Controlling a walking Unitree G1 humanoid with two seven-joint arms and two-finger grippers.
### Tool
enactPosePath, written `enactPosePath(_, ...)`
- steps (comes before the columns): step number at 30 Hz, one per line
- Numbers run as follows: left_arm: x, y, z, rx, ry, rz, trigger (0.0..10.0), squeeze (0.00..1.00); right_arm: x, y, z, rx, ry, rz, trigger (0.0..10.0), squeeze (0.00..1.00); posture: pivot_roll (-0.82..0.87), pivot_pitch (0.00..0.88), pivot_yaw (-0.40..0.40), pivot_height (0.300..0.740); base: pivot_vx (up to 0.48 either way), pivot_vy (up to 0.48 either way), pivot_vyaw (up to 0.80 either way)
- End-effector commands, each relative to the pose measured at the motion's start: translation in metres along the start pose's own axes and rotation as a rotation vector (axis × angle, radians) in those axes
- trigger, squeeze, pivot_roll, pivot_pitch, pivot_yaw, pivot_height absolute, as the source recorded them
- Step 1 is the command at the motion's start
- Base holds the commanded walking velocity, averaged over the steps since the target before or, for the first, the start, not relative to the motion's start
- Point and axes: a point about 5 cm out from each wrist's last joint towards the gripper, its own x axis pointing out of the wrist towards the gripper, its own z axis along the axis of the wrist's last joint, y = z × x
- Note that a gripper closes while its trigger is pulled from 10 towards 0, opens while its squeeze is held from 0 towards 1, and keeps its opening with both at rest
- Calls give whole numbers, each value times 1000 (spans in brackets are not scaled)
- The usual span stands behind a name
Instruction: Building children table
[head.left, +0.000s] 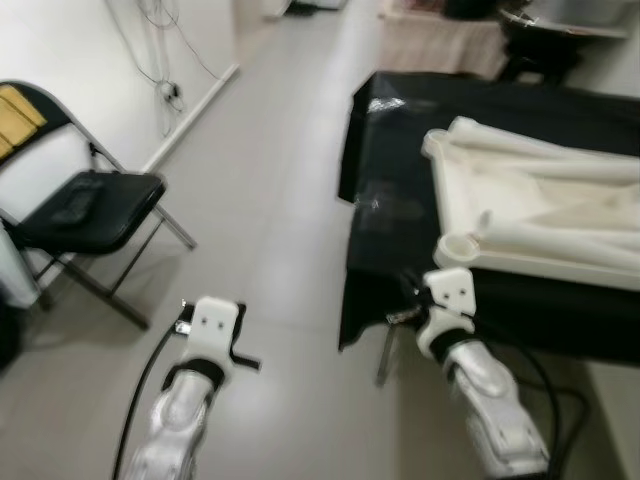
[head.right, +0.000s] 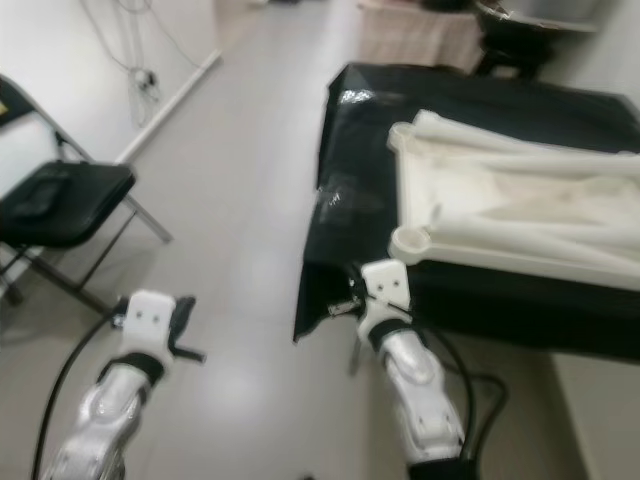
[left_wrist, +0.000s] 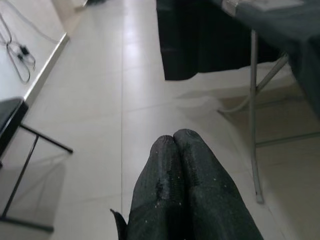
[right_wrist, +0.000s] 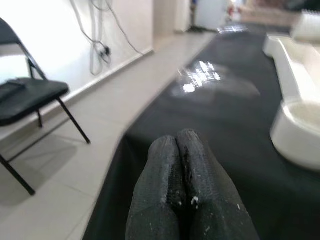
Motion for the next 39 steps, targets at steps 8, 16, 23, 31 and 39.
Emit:
enactPosePath(8,0,-2,-1,-28,2,-3,10000,0,4,0,3,-13,-29,15,10000,0,1,69,-25,740,0,0,-689)
enactPosePath(16,3,-1,2,-34,-15,13,10000,0,8,0,5,-44,-40,33,10000,0,2,69,-25,740,0,0,0)
enactPosePath(23,9,6,10,-64,-39,28,10000,0,17,-3,13,22,-71,33,10000,0,-3,76,-13,740,0,-126,0)
enactPosePath(31,12,7,7,-101,-32,37,10000,0,21,3,13,-86,-78,70,10000,0,-12,73,-6,740,0,-445,0)
enactPosePath(39,13,6,7,-66,-25,15,10000,0,20,4,11,-100,-80,77,10000,0,-13,83,-7,740,0,-459,0)
